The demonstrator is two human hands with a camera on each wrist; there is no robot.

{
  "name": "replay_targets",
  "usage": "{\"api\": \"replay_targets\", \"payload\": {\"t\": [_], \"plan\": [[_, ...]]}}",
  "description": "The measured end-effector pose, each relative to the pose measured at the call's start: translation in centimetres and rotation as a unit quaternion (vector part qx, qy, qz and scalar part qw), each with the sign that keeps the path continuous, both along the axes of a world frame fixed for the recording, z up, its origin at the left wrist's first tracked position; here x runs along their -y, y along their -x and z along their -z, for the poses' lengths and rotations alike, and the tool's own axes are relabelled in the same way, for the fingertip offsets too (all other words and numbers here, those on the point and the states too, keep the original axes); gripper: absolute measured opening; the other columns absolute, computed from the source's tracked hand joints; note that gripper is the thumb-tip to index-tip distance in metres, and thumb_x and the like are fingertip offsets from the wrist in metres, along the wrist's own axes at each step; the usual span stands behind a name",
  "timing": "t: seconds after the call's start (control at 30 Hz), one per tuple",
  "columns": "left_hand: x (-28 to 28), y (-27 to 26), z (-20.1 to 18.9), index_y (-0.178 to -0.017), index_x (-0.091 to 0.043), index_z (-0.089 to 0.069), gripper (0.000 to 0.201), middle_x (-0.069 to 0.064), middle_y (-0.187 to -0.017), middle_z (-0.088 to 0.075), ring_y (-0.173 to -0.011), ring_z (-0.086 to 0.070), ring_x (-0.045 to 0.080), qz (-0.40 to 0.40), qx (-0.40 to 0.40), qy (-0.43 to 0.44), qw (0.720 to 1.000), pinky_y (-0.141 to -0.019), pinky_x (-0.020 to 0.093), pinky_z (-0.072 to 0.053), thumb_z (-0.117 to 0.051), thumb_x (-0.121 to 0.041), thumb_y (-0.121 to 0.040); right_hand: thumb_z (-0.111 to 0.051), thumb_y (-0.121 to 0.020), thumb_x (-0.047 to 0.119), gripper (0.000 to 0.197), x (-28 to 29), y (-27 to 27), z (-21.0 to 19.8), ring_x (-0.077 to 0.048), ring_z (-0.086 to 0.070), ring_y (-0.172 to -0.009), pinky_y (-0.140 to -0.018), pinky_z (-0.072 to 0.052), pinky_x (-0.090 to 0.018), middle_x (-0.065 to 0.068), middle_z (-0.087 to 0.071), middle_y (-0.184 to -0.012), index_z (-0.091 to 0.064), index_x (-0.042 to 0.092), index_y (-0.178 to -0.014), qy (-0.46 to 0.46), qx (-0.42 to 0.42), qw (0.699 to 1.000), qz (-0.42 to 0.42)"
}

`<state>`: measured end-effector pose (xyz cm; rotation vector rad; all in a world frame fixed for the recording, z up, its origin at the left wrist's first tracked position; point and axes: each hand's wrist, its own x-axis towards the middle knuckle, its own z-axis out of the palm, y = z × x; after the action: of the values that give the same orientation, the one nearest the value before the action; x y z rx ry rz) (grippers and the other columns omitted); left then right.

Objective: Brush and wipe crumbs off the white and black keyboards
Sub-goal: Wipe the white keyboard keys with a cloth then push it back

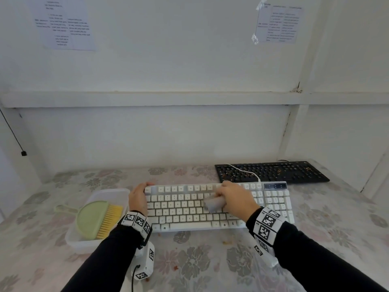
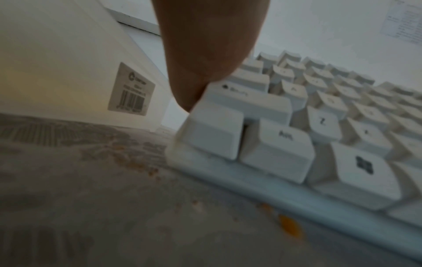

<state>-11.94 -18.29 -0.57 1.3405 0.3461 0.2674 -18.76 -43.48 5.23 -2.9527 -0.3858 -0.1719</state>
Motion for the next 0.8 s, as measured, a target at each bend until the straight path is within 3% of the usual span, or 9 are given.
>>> {"api": "replay_targets", "payload": {"t": [0.07,0.17,0.23,0.33,0.4,0.47,0.6,0.67,0.8], "plan": [[-0.1,0.0,0.1,-0.069,-0.014,-0.06,0.026,0.008,-0.068,-0.056,-0.058,-0.052,0.024,0.003,-0.003,-0.003,1.0,-0.058,0.03,-0.043,-0.045,-0.014,-0.091,-0.057,-0.087,0.016,0.014,0.0,0.4,1.0,-0.011,-0.045,-0.087,-0.074,-0.042,-0.022,0.005,-0.048,-0.095,-0.064,0.019,-0.098,0.039,-0.052,0.998,-0.017],[0.0,-0.1,0.0,-0.068,-0.015,-0.06,0.026,0.008,-0.068,-0.056,-0.058,-0.051,0.023,0.003,-0.007,0.004,1.0,-0.059,0.031,-0.043,-0.046,-0.014,-0.09,-0.055,-0.086,0.009,0.016,-0.2,1.1,1.8,-0.015,-0.054,-0.091,-0.082,-0.049,-0.026,0.001,-0.055,-0.101,-0.064,0.019,-0.092,0.068,-0.127,0.989,-0.02],[0.0,0.0,0.0,-0.068,-0.015,-0.06,0.027,0.008,-0.067,-0.056,-0.058,-0.051,0.023,0.001,-0.008,0.003,1.0,-0.059,0.031,-0.043,-0.046,-0.014,-0.09,-0.053,-0.086,0.006,0.019,-0.3,1.3,1.5,-0.016,-0.054,-0.09,-0.082,-0.049,-0.026,0.001,-0.054,-0.098,-0.066,0.016,-0.097,0.078,-0.147,0.986,-0.023],[0.0,0.1,0.0,-0.068,-0.014,-0.06,0.027,0.008,-0.068,-0.056,-0.061,-0.052,0.025,-0.001,-0.001,-0.002,1.0,-0.059,0.031,-0.043,-0.045,-0.013,-0.091,-0.055,-0.086,0.007,0.017,-0.1,0.9,0.2,-0.015,-0.057,-0.088,-0.08,-0.05,-0.025,0.001,-0.058,-0.096,-0.067,0.013,-0.097,0.02,-0.105,0.994,-0.009],[0.0,0.1,-0.1,-0.068,-0.014,-0.06,0.027,0.007,-0.067,-0.057,-0.061,-0.052,0.025,-0.001,-0.003,0.002,1.0,-0.059,0.031,-0.043,-0.045,-0.013,-0.091,-0.055,-0.084,0.005,0.019,0.5,0.0,-0.5,-0.016,-0.054,-0.09,-0.078,-0.047,-0.025,0.0,-0.053,-0.097,-0.063,0.014,-0.098,-0.041,-0.018,0.999,0.017],[0.0,0.1,-0.3,-0.067,-0.014,-0.061,0.028,0.005,-0.061,-0.057,-0.058,-0.051,0.025,-0.001,-0.011,0.026,1.0,-0.058,0.03,-0.042,-0.045,-0.012,-0.09,-0.054,-0.083,0.003,0.022,1.1,-0.5,-0.5,-0.018,-0.05,-0.09,-0.078,-0.046,-0.028,0.0,-0.047,-0.096,-0.06,0.015,-0.101,-0.052,0.015,0.998,0.038],[0.0,0.0,-0.3,-0.065,-0.015,-0.06,0.029,0.001,-0.055,-0.058,-0.057,-0.051,0.024,0.001,-0.015,0.033,0.999,-0.058,0.031,-0.042,-0.046,-0.011,-0.09,-0.055,-0.088,0.011,0.012,1.2,0.4,1.0,-0.015,-0.054,-0.086,-0.084,-0.05,-0.027,0.001,-0.052,-0.097,-0.06,0.022,-0.091,0.021,-0.09,0.995,0.029],[0.0,0.0,-0.3,-0.066,-0.014,-0.06,0.029,0.006,-0.063,-0.056,-0.059,-0.051,0.025,-0.001,-0.011,0.028,1.0,-0.059,0.031,-0.043,-0.045,-0.011,-0.091,-0.052,-0.089,0.008,0.021,1.4,0.9,1.8,-0.016,-0.057,-0.085,-0.083,-0.052,-0.027,0.0,-0.057,-0.097,-0.066,0.018,-0.1,0.059,-0.131,0.989,0.039],[0.1,0.2,-0.4,-0.068,-0.014,-0.06,0.028,0.008,-0.062,-0.055,-0.056,-0.05,0.025,0.001,-0.01,0.025,1.0,-0.056,0.03,-0.042,-0.046,-0.012,-0.091,-0.052,-0.087,0.007,0.026,1.4,1.0,1.4,-0.016,-0.058,-0.091,-0.082,-0.051,-0.029,0.0,-0.06,-0.106,-0.064,0.022,-0.105,0.031,-0.115,0.992,0.048]]}}
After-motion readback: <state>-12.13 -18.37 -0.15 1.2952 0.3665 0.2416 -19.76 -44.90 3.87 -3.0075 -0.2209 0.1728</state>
